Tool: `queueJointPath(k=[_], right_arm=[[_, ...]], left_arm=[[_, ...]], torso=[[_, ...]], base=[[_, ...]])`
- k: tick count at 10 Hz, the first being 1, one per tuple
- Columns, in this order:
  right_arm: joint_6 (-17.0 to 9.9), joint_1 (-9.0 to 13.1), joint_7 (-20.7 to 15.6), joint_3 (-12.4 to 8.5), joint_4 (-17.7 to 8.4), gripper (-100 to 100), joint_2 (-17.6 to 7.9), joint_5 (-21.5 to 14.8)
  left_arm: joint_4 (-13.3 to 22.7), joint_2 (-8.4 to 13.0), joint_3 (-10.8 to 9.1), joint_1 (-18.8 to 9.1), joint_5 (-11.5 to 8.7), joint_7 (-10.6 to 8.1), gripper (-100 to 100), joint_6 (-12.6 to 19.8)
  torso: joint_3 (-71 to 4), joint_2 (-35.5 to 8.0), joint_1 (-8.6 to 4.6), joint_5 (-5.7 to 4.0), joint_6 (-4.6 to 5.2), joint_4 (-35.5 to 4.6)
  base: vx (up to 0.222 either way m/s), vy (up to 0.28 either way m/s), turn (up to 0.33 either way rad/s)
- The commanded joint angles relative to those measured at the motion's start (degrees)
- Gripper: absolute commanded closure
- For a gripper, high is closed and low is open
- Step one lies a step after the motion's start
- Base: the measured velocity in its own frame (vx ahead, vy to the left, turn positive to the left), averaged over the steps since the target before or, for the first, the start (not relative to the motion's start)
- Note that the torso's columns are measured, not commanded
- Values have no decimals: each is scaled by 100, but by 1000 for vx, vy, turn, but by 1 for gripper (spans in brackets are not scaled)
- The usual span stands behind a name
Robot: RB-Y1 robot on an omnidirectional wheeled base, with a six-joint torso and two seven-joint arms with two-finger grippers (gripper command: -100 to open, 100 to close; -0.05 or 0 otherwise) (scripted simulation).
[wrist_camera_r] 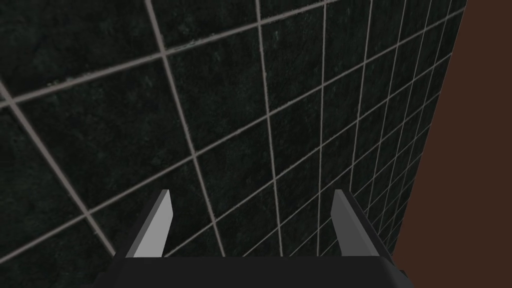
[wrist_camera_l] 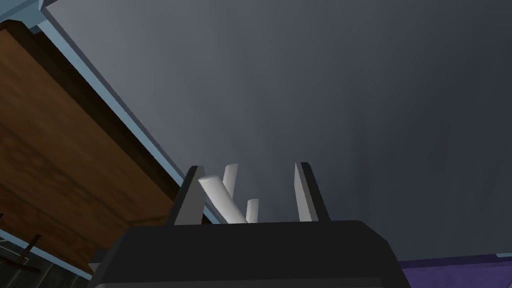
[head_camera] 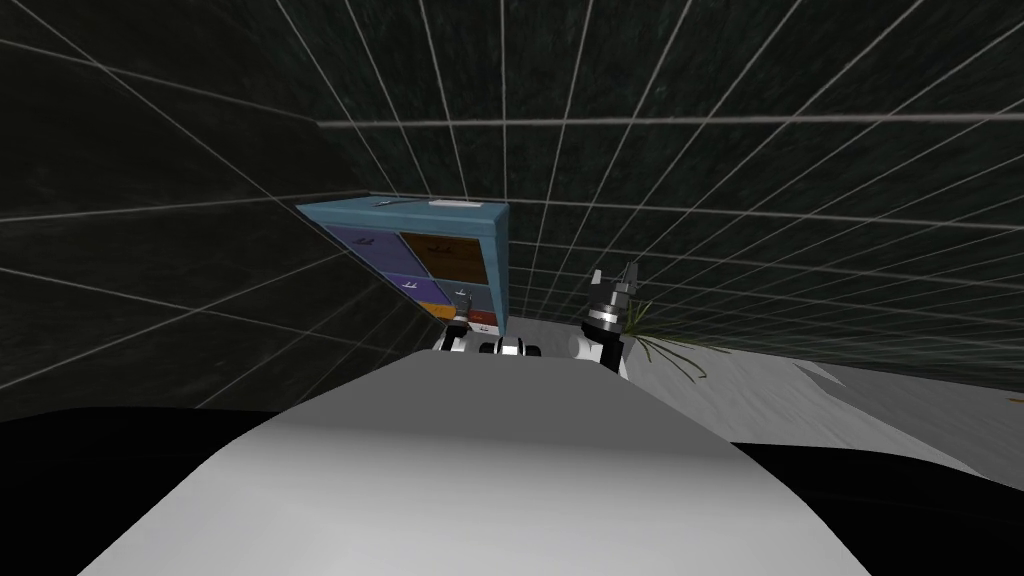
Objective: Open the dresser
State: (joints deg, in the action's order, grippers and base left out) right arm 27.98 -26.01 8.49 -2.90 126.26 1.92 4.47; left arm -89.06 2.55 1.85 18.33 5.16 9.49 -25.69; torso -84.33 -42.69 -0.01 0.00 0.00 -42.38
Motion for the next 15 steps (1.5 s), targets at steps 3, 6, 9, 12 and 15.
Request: queueJointPath(k=[3, 6, 9, 12, 15], right_arm=[[-1, 2, 0, 0, -1, 0, 0, 0], [0, 1, 0, 0, 0, 0, 0, 0], [-1, 2, 0, 0, -1, 0, 0, 0], [0, -2, 0, 0, 0, 0, 0, 0], [0, -1, 0, 0, 0, 0, 0, 0]], left_arm=[[-237, 50, 59, 93, 4, -39, 100, 117], [-309, 62, 106, 168, 10, -52, 100, 128], [-670, 107, 146, 281, 2, -86, -100, 366], [-1150, 141, 170, 382, -5, -108, -100, 728], [-1610, 176, 193, 484, -12, -130, -100, 1091]], torso=[[-10, 22, 24, 11, -10, 19], [-38, 60, 1, -2, -5, 18], [-20, 40, 12, 7, -4, 20], [-61, 101, 7, 3, 1, 29], [-12, 23, 2, 0, 1, 4]], base=[[-185, 19, 13], [-127, 6, 13], [-157, 15, 4], [22, -4, -17], [7, 1, -15]])
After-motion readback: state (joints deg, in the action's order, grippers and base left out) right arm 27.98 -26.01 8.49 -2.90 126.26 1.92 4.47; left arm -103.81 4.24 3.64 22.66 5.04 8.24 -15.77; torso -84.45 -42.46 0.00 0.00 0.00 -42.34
